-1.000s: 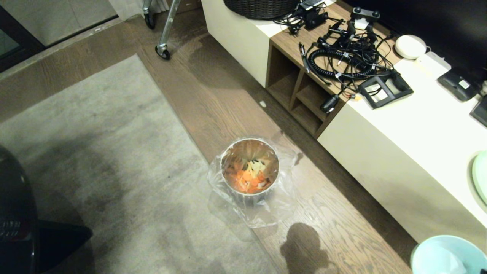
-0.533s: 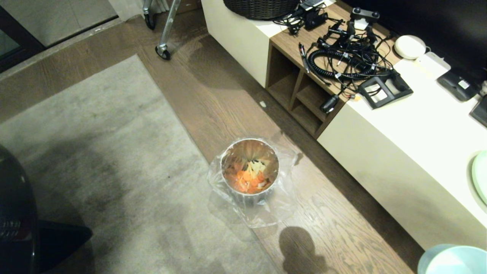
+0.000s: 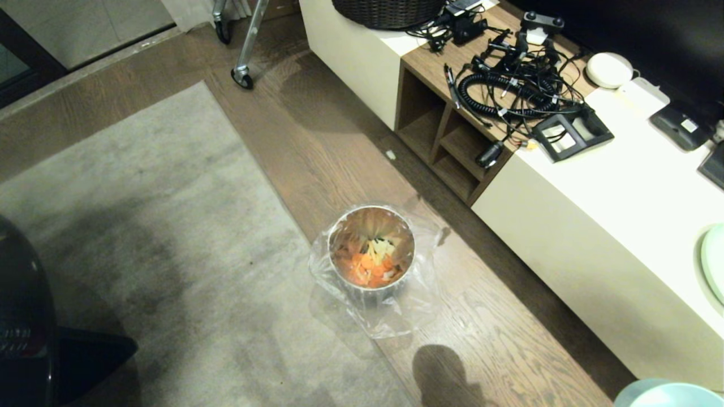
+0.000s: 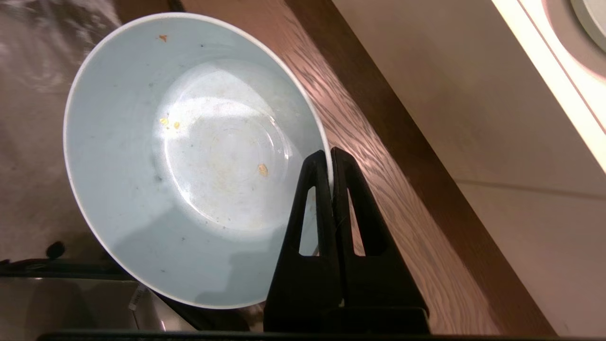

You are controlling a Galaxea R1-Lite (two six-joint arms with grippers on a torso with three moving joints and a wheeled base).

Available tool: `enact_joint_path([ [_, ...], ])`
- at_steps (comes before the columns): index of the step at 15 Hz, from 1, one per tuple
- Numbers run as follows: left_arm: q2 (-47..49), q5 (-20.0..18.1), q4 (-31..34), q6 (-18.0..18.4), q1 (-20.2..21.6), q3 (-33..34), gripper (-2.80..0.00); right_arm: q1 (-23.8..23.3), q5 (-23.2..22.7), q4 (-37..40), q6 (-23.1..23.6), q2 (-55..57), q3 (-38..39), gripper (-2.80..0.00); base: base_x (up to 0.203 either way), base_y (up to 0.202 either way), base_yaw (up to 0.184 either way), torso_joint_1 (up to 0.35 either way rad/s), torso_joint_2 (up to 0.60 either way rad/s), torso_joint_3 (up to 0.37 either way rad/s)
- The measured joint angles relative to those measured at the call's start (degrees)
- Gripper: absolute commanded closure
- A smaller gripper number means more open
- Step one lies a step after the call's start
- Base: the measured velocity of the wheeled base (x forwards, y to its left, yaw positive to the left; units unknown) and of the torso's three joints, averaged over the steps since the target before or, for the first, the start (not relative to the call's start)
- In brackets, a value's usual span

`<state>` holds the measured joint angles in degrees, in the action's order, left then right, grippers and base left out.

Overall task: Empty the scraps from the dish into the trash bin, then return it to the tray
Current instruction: Put the bowl back to the table

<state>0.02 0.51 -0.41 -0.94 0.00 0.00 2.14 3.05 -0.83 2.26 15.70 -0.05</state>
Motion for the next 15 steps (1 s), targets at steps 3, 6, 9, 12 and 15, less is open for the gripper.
enact_joint_path([
  [3,0.0,-0.01,0.0,0.01,0.0,0.0,0.0,-2.36,-1.27,0.76,-0.15,-4.79,0.0,0.0,0.0,0.0,0.0,0.0,0.0,0.0],
  [6,0.0,0.0,0.0,0.0,0.0,0.0,0.0,-2.63,-1.87,0.83,0.23,-11.78,0.0,0.0,0.0,0.0,0.0,0.0,0.0,0.0],
  [9,0.0,-0.02,0.0,0.0,0.0,0.0,0.0,-2.65,-1.73,0.81,-1.83,-14.63,0.0,0.0,0.0,0.0,0.0,0.0,0.0,0.0],
  [12,0.0,0.0,0.0,0.0,0.0,0.0,0.0,-2.65,-1.58,0.78,-3.44,-15.49,-0.02,0.0,0.0,0.0,0.0,0.0,0.0,0.0],
  [15,0.0,0.0,0.0,0.0,0.0,0.0,0.0,-2.65,-1.57,0.78,-3.44,-15.7,-0.05,0.0,0.0,0.0,0.0,0.0,0.0,0.0],
])
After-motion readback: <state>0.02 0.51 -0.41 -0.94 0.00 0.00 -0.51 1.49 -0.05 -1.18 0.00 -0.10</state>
